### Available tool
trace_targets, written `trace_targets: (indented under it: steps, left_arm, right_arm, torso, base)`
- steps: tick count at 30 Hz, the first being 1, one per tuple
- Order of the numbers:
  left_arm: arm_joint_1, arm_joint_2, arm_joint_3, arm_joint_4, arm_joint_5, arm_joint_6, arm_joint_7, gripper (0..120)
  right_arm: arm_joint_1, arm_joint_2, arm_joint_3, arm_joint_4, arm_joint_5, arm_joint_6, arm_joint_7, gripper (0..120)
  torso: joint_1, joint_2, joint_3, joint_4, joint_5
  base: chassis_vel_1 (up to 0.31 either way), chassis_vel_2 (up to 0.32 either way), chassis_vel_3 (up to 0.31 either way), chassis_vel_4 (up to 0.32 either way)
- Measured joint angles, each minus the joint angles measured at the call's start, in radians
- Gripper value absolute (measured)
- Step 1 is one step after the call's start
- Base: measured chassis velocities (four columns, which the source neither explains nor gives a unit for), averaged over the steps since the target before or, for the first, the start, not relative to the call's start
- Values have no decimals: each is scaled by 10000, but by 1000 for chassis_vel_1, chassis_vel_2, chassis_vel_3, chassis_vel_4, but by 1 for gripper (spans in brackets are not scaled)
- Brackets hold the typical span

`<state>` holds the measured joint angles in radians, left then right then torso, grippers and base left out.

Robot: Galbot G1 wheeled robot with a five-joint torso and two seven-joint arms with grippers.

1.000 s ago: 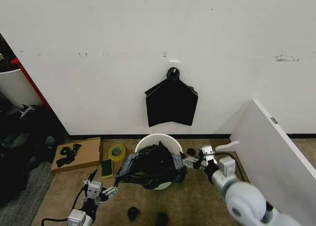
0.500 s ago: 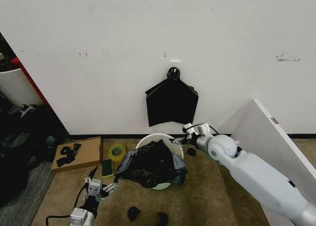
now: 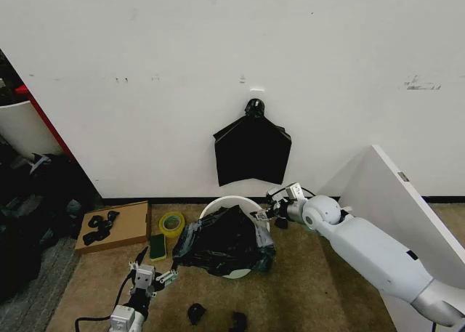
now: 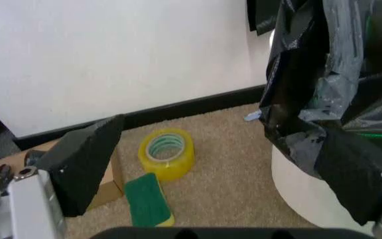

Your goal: Place the garbage bag over the trash bin.

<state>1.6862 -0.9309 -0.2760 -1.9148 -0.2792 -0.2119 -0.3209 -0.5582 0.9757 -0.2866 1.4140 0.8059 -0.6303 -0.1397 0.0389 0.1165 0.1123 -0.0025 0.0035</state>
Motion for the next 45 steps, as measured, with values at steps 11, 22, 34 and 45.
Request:
trace_targets:
  steps: [11,22,34,45]
  left_arm:
    - [-18,-16,14,-103,-74,68,-21,100]
    - [17,7,-11,-284,-224,95,-83,100]
    - [43,51,-78,-735,-683,213,-80,100]
    - [-281,21,-93,-862,-992,228,-110,100]
  right_arm:
    - [-235,52,250,193,62,-37,-94,28]
    - [-414,9,454,441,93,-120,112,3]
    - [-1692,229,2432,1340,1504,-850,1729,3]
    - [-4000,390,4158,2838,2513,-987,3729,3]
  torso:
    - [0,0,-1,-1,0]
    - [0,0,-1,-1,0]
    - [0,2,-1,-1,-1]
    - [0,2,-1,-3,0]
  base:
    - [0,0,0,0]
    - [0,0,0,0]
    - [0,0,0,0]
    - [0,0,0,0]
